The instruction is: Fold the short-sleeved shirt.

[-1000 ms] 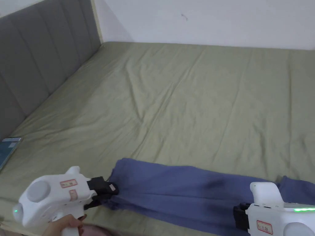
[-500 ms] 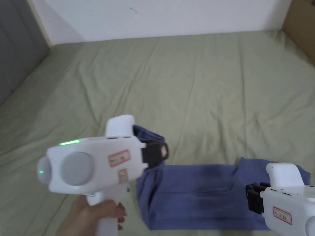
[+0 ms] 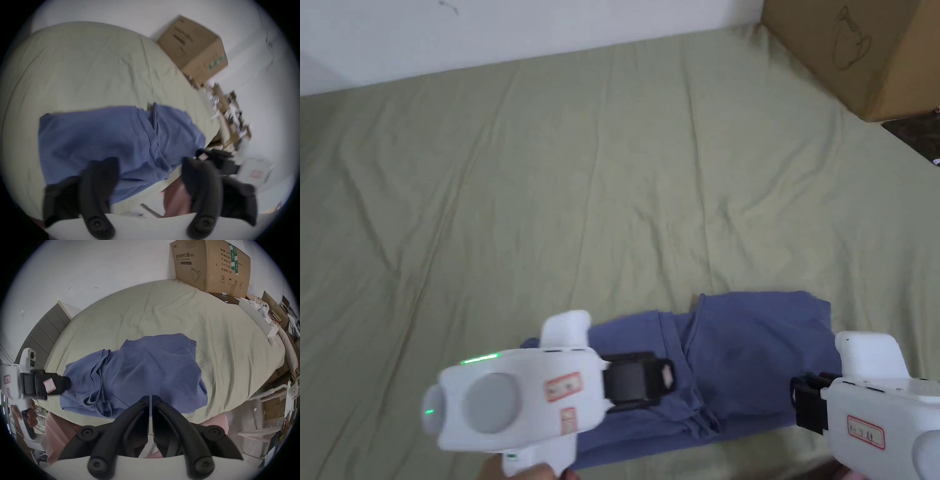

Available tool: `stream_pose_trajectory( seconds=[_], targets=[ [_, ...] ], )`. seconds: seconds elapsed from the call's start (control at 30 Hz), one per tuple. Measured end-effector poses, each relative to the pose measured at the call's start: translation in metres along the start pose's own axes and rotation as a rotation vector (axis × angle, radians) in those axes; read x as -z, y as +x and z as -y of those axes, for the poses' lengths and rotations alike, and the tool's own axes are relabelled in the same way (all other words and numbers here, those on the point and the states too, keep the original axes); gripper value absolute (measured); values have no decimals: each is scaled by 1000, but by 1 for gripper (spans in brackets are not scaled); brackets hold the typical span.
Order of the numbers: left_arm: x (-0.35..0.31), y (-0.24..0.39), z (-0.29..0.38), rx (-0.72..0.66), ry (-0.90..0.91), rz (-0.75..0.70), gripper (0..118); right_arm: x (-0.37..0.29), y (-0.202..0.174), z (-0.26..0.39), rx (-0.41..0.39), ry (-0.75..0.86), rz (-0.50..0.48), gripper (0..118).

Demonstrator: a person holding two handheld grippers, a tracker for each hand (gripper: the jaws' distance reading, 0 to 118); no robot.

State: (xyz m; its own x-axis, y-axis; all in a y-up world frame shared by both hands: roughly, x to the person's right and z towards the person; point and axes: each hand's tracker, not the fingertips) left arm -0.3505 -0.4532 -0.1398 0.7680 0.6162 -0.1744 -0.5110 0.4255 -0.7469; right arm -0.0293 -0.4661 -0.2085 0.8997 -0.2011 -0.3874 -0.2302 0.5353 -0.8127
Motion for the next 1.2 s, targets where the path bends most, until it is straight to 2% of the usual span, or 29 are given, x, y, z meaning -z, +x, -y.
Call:
stream_pose_trajectory(
  seconds=[0.03, 0.13, 0.23, 0.33, 0.5, 0.6, 0.7, 0.8, 0.87, 0.9, 0.93, 0.97, 1.0, 1.03, 1.07, 1.1, 1.2],
  targets=[
    [-8, -7, -2, -38, 28, 14, 0, 0, -1, -1, 0, 3, -2, 4],
    [-23, -23, -2, -107, 139, -90, 0, 2, -6, -4, -6, 29, -15, 4],
    [-5, -33, 1, -136, 66, -102, 0, 4, -13, -7, -4, 57, -26, 4],
    [21, -24, 11, -120, -1, -64, 0, 6, -19, -9, -12, 54, -42, 4],
    [75, 10, 32, -18, -170, -11, 0, 9, -22, -5, -17, 40, -52, 4],
    [96, 20, 42, 5, -197, -26, 0, 8, -20, -3, -7, 31, -56, 4],
    [93, 21, 39, -61, -214, 50, 0, 6, -19, -2, -9, 31, -51, 4],
    [73, 33, 36, 59, -172, 62, 0, 3, -20, -3, -19, 33, -52, 4],
    [56, 23, 32, 62, -155, 145, 0, 5, -21, -4, -20, 30, -54, 4],
    [46, 10, 27, 10, -125, 193, 3, 6, -23, -4, -20, 27, -55, 4],
    [36, -6, 24, -74, -98, 196, 13, 6, -24, -4, -22, 22, -58, 4],
    [23, -25, 20, -153, -71, 205, 29, 6, -25, -4, -26, 19, -62, 4],
    [6, -48, 18, -229, -30, 219, 53, 5, -28, -3, -32, 20, -64, 4],
    [-9, -65, 17, -276, 15, 226, 64, 5, -29, -2, -40, 18, -68, 4],
    [-25, -82, 16, -307, 65, 223, 64, 6, -31, -2, -47, 14, -72, 4],
    [-39, -97, 17, -323, 111, 208, 70, 7, -33, -2, -53, 10, -74, 4],
    [-63, -136, 17, -333, 148, 63, 104, 11, -41, -3, -66, 4, -97, 4]
  ],
)
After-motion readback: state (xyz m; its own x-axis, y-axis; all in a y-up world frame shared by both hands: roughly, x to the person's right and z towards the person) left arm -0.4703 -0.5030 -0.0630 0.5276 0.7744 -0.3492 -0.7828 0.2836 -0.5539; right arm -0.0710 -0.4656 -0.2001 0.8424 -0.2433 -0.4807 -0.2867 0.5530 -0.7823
